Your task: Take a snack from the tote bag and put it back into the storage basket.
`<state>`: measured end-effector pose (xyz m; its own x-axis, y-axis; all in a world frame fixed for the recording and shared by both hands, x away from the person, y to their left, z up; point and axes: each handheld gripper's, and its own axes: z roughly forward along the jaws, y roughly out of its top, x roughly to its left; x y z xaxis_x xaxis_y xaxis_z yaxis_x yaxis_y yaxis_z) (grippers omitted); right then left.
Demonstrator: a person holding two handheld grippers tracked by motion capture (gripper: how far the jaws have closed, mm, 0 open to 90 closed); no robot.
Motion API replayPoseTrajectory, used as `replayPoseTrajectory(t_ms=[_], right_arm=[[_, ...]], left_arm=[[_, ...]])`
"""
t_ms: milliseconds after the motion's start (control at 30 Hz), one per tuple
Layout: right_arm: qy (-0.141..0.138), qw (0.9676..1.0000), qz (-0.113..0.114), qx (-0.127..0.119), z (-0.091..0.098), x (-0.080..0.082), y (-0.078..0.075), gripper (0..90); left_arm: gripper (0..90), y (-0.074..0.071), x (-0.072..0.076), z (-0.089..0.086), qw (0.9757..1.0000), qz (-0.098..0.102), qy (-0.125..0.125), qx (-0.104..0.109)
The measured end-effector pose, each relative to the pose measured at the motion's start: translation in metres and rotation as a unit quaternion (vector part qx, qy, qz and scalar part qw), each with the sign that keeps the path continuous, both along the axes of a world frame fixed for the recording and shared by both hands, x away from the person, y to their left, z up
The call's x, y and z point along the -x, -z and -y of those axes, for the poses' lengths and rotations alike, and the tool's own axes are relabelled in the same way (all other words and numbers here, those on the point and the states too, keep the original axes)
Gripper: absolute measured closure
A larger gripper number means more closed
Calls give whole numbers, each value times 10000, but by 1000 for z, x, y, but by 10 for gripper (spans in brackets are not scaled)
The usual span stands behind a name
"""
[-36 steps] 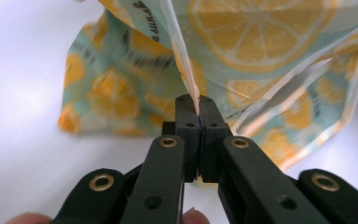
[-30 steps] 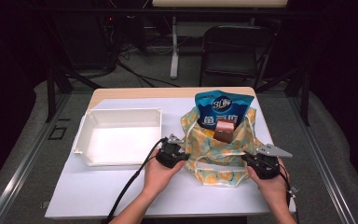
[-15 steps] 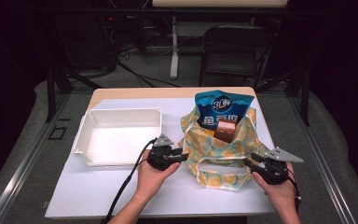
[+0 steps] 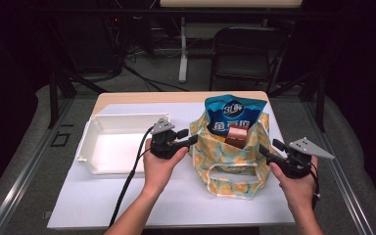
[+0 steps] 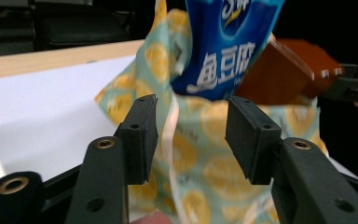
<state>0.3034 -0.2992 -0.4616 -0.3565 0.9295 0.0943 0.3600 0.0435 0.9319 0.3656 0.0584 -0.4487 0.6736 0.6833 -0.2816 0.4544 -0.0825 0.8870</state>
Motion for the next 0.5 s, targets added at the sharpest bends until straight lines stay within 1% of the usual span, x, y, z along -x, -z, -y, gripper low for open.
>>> replayPoseTrajectory(t_ms=[33, 67, 100, 133, 200, 267, 300, 333, 367, 400, 433, 500], right_arm=[[62, 10000, 5, -27, -3, -5, -2, 375], [118, 9999, -4, -51, -5, -9, -3, 358], [161, 9998, -26, -80, -7, -14, -5, 341], [212, 9997, -10, -90, -9, -18, -6, 326], [320, 9995, -20, -75, -13, -26, -9, 294], [376, 9992, -84, -91, -17, -34, -11, 254], [376, 9992, -84, -91, -17, -34, -11, 254], [401, 9990, -160, -131, -19, -41, -11, 240], [403, 9989, -184, -165, -20, -43, -11, 237], [414, 9987, -246, -164, -22, -46, -10, 235], [416, 9986, -305, -150, -23, -48, -9, 235], [478, 9979, -420, -117, -26, -53, -5, 238]], left_arm=[[501, -2, -2, 4, 9999, 17, -106, -3], [461, -3, -4, 8, 9996, 101, -271, -51], [414, -4, -6, 12, 9990, 128, -409, -128], [401, -4, -9, 15, 9988, 120, -446, -141], [361, -4, -14, 22, 9987, 64, -464, -188], [336, -3, -18, 30, 9987, 3, -466, -218], [329, -3, -18, 30, 9987, 3, -466, -218], [329, -2, -19, 32, 9987, -2, -466, -211], [329, -1, -20, 34, 9988, -30, -441, -233], [330, 0, -21, 36, 9987, -39, -421, -275], [334, 2, -22, 39, 9985, -88, -379, -383], [330, 6, -26, 43, 9977, -228, -313, -551]])
